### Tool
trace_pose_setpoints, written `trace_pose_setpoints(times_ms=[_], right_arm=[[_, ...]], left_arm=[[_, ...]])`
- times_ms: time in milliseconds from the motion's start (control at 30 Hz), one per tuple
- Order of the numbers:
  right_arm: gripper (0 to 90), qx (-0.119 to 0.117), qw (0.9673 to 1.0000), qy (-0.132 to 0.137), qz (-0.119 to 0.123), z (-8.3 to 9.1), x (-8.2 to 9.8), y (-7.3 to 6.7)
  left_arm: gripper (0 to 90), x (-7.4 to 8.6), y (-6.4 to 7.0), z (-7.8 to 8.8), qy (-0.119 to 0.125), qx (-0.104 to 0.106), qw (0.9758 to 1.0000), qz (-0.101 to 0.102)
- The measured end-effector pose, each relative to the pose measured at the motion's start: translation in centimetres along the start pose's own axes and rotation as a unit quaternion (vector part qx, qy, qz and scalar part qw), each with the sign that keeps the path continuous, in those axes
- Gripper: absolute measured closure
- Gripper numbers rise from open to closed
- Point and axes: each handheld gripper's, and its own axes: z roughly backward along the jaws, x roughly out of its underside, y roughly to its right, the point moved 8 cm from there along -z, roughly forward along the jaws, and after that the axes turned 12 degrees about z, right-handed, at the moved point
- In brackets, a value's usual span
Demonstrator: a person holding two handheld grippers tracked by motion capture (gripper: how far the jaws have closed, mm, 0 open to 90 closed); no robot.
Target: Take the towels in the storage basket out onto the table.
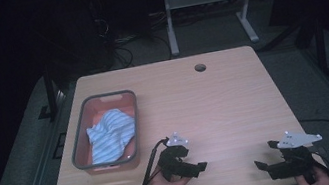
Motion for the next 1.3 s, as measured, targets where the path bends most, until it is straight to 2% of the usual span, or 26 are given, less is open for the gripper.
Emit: trace_pose_setpoints(times_ms=[233,300,367,533,633,733,900,1000,1267,1300], right_arm=[[14.0,-0.002,1.0000,0.003,-0.001,0.0,0.0,0.1],[14.0,0.000,1.0000,0.002,-0.002,0.0,-0.1,0.1],[14.0,0.001,1.0000,0.004,-0.005,-0.1,-0.1,0.2],[14.0,0.005,0.9999,0.003,-0.011,0.0,0.0,0.5],[14.0,0.007,0.9998,0.004,-0.016,0.2,0.2,0.7],[14.0,0.009,0.9998,0.007,-0.014,0.3,0.2,0.8],[14.0,0.010,0.9998,0.006,-0.014,0.4,0.3,0.7],[14.0,0.010,0.9998,0.007,-0.015,0.4,0.2,0.6],[14.0,0.009,0.9998,0.008,-0.013,0.4,0.2,0.6],[14.0,0.009,0.9998,0.008,-0.013,0.4,0.2,0.6]], left_arm=[[17.6,-0.5,0.1,0.2,0.007,0.003,0.9999,0.009],[17.6,-0.9,0.2,0.3,0.011,0.009,0.9998,0.010],[17.5,-1.2,0.3,0.4,0.006,0.005,0.9999,0.006],[17.5,-2.4,0.6,1.0,0.012,0.010,0.9998,0.009],[17.5,-3.2,0.8,1.1,0.009,0.012,0.9999,0.006],[17.5,-4.0,0.9,1.0,0.004,0.005,1.0000,0.001],[17.5,-5.3,1.0,1.2,-0.005,0.018,0.9998,-0.001],[17.5,-5.9,1.0,1.4,-0.010,0.016,0.9998,-0.003],[17.5,-7.5,1.2,2.4,-0.016,0.013,0.9997,-0.016],[17.5,-7.7,1.3,2.5,-0.018,0.016,0.9996,-0.013]])
